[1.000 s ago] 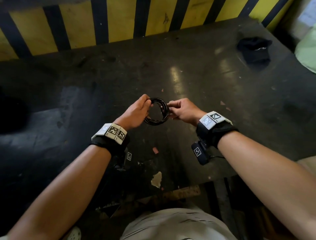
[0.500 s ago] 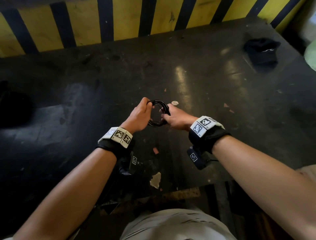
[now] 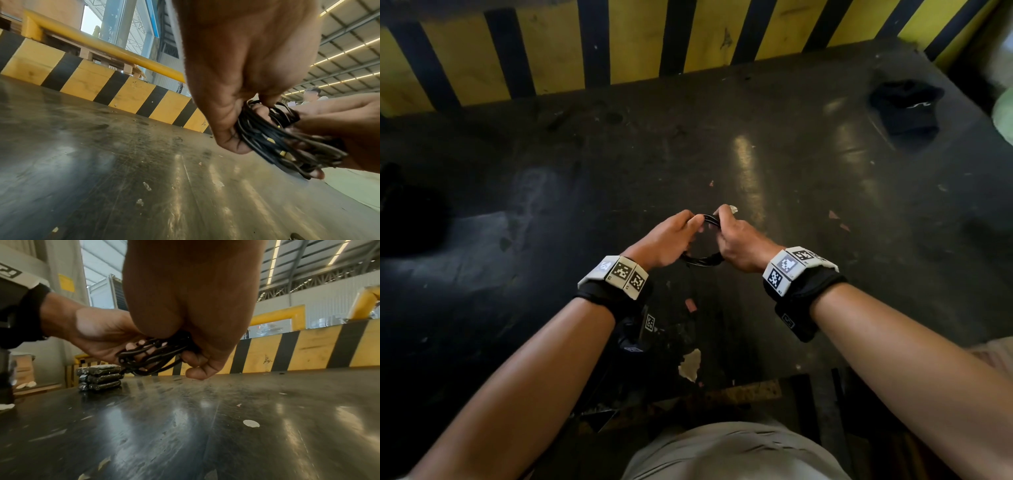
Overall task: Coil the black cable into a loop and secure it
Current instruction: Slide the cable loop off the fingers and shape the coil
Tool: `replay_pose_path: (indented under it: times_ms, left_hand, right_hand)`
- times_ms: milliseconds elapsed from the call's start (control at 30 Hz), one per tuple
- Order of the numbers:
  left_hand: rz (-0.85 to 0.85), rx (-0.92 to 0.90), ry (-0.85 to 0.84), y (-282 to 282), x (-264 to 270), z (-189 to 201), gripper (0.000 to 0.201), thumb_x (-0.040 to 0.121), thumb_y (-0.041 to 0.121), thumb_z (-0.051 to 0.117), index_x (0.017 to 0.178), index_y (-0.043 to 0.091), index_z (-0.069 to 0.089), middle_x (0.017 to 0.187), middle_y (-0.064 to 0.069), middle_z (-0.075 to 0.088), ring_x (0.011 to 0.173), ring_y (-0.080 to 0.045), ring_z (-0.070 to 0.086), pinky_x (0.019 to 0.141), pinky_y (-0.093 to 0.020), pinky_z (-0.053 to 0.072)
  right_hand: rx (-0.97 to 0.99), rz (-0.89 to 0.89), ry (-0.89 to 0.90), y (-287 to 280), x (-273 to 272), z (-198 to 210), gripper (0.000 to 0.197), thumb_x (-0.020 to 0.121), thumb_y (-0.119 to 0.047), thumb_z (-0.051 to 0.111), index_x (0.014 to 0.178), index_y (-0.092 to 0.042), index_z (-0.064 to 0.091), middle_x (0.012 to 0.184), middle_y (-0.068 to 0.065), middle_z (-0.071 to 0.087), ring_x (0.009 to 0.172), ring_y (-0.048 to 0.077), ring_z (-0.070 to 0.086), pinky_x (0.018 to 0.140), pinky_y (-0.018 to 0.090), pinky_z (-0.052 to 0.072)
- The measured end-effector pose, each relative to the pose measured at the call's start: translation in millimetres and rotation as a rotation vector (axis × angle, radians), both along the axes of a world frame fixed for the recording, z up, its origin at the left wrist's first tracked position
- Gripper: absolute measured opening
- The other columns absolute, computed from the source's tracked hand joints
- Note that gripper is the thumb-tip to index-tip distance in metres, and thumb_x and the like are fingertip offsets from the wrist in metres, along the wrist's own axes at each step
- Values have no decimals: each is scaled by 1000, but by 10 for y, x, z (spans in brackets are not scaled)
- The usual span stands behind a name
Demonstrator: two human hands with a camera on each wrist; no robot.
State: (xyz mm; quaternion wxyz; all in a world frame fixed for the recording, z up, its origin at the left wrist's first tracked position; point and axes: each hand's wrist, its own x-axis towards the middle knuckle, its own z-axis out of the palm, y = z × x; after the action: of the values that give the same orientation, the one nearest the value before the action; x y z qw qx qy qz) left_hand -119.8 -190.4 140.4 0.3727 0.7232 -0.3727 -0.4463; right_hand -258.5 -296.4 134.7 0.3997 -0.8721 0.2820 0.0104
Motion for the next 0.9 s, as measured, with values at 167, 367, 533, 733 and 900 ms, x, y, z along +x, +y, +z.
replay_pose_path:
  times_ms: [167, 367, 533, 733, 900]
  left_hand:
    - [5, -66, -121, -38, -11, -122, 27, 104, 43, 38, 96, 22, 52, 79, -3, 48, 71, -23, 46, 66, -43, 43]
    - [14, -75, -172, -136, -7, -226, 22, 106, 36, 39, 106, 23, 57, 79, -2, 51, 71, -23, 49, 65, -43, 45]
    - [31, -48, -138, -227, -17, -206, 20, 106, 32, 43, 110, 22, 60, 77, -1, 51, 71, -21, 50, 67, -41, 45]
    - [115, -92, -116, -340, -85, -263, 23, 106, 24, 46, 116, 15, 65, 68, 0, 47, 57, -12, 45, 56, -34, 41]
    - [130, -109, -118, -393, -151, -290, 24, 106, 23, 46, 119, 12, 62, 69, -2, 49, 51, -7, 45, 50, -28, 42]
  right_hand:
    - [-39, -110, -188, -39, -49, -146, 28, 103, -14, 45, 128, -6, 52, 99, 15, 68, 83, 26, 61, 70, 22, 35]
    - [-10, -201, -242, -78, -138, -272, 30, 102, -28, 52, 124, -16, 68, 105, 4, 78, 98, 22, 71, 89, 32, 53]
    - [95, -246, -215, -249, -146, -329, 19, 98, -23, 60, 104, -22, 78, 91, -5, 80, 89, 12, 73, 90, 35, 57]
    - [-2, -254, -205, -334, -158, -335, 20, 96, -20, 62, 108, -23, 78, 91, -2, 81, 85, 8, 70, 72, 10, 46]
    - [-15, -357, -257, -301, -149, -445, 17, 94, -18, 65, 110, -19, 70, 89, -1, 81, 88, 13, 76, 86, 29, 57]
